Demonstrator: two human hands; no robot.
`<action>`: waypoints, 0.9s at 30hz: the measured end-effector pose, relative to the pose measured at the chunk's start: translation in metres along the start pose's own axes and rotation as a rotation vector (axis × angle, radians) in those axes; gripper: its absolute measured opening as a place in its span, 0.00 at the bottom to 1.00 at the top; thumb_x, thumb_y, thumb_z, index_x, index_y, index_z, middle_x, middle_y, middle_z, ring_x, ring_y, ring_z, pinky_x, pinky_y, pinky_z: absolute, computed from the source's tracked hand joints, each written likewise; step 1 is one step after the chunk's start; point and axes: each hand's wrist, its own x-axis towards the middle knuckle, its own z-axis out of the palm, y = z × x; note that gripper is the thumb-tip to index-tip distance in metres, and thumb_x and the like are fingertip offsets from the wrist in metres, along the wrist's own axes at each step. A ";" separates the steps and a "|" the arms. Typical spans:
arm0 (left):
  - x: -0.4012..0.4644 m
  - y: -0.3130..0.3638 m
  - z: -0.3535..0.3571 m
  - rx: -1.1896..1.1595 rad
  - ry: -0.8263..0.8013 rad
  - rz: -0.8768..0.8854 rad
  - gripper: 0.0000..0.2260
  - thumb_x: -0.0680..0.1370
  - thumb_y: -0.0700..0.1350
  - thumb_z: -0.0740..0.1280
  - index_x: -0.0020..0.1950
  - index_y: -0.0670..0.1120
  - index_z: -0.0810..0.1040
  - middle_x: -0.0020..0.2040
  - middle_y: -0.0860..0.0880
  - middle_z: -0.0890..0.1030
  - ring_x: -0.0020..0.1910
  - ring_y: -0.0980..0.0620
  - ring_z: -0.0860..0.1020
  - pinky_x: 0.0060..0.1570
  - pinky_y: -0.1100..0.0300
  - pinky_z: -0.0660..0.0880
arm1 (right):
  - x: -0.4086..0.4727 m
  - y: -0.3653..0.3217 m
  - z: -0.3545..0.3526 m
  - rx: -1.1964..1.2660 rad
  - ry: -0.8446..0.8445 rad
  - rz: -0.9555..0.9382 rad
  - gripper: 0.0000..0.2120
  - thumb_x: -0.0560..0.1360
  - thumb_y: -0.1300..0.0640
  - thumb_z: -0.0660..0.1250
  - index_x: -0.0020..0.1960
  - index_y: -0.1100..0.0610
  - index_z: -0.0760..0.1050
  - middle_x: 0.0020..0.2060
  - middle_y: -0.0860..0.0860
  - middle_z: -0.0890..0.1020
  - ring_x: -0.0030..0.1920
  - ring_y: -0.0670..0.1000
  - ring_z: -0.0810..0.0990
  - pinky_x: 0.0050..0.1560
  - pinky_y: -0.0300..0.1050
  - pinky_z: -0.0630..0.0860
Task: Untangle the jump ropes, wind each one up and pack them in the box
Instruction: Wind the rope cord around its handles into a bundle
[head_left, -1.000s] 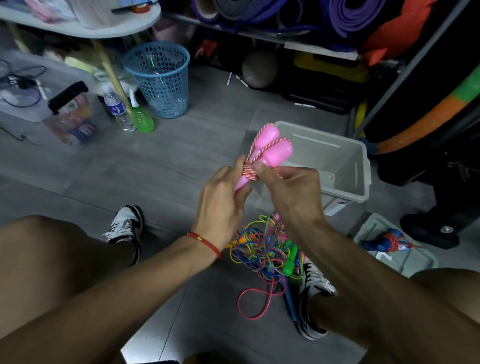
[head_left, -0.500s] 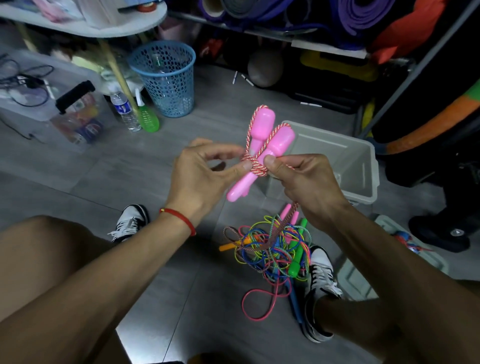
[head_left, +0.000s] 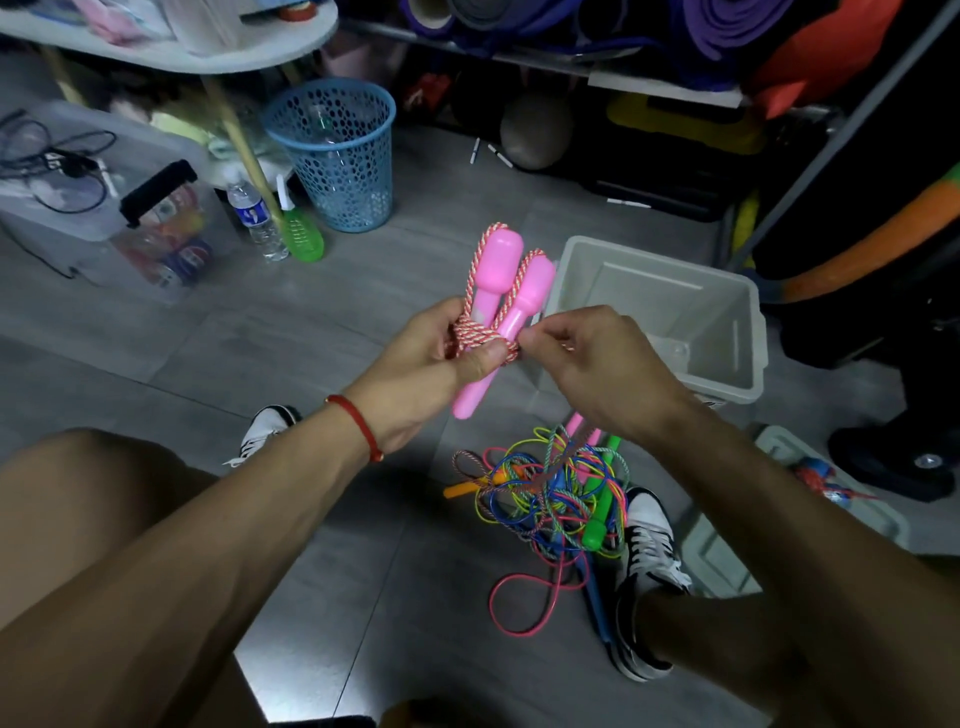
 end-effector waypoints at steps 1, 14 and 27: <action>0.001 -0.001 -0.001 0.010 0.024 -0.008 0.19 0.74 0.41 0.68 0.63 0.35 0.74 0.47 0.46 0.81 0.41 0.59 0.78 0.45 0.65 0.75 | -0.002 -0.002 -0.002 -0.080 -0.009 -0.018 0.13 0.81 0.49 0.63 0.44 0.53 0.82 0.29 0.53 0.77 0.34 0.50 0.75 0.38 0.47 0.68; -0.002 -0.008 0.007 0.204 0.054 0.020 0.18 0.77 0.51 0.69 0.62 0.43 0.71 0.36 0.62 0.76 0.34 0.63 0.72 0.35 0.65 0.68 | -0.008 -0.004 -0.006 -0.099 0.081 -0.084 0.15 0.79 0.47 0.67 0.35 0.48 0.79 0.25 0.49 0.72 0.31 0.52 0.69 0.38 0.45 0.64; -0.001 -0.006 0.004 0.118 0.211 0.009 0.15 0.75 0.37 0.72 0.60 0.42 0.75 0.46 0.49 0.80 0.40 0.62 0.76 0.43 0.68 0.73 | -0.007 -0.016 0.008 -0.156 0.047 0.010 0.19 0.82 0.47 0.61 0.42 0.57 0.83 0.33 0.56 0.80 0.38 0.57 0.76 0.43 0.50 0.75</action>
